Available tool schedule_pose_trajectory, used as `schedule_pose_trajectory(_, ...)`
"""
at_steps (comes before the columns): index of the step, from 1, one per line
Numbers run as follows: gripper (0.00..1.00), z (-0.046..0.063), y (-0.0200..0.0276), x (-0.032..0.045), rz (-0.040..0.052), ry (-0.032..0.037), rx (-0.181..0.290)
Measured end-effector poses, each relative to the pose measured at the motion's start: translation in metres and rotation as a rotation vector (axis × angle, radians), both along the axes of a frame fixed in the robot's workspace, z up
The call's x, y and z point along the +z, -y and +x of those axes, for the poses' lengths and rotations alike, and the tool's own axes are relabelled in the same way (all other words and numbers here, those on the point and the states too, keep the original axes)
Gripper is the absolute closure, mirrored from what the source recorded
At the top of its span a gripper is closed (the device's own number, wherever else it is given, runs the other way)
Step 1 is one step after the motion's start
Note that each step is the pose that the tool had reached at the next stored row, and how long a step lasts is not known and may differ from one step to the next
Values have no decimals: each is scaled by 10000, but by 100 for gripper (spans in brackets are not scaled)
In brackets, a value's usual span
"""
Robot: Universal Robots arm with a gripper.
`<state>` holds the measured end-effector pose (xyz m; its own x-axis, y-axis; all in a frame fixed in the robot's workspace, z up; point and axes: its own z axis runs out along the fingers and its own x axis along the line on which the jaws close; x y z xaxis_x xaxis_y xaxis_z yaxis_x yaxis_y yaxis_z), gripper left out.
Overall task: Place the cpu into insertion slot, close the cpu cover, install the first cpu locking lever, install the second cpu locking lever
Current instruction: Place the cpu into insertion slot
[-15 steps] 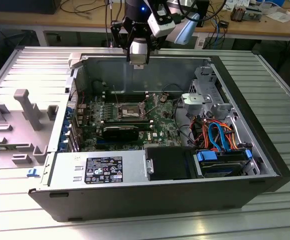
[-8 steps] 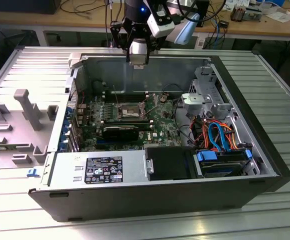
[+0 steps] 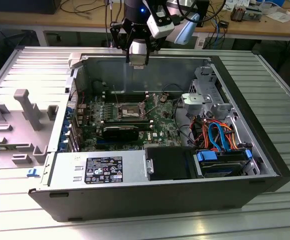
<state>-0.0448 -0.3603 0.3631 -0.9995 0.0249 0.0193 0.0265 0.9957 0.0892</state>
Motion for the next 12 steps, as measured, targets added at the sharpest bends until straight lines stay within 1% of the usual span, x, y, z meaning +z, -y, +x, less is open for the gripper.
schedule_pose_trajectory(12,45,-10,12,-26,1,0,1)
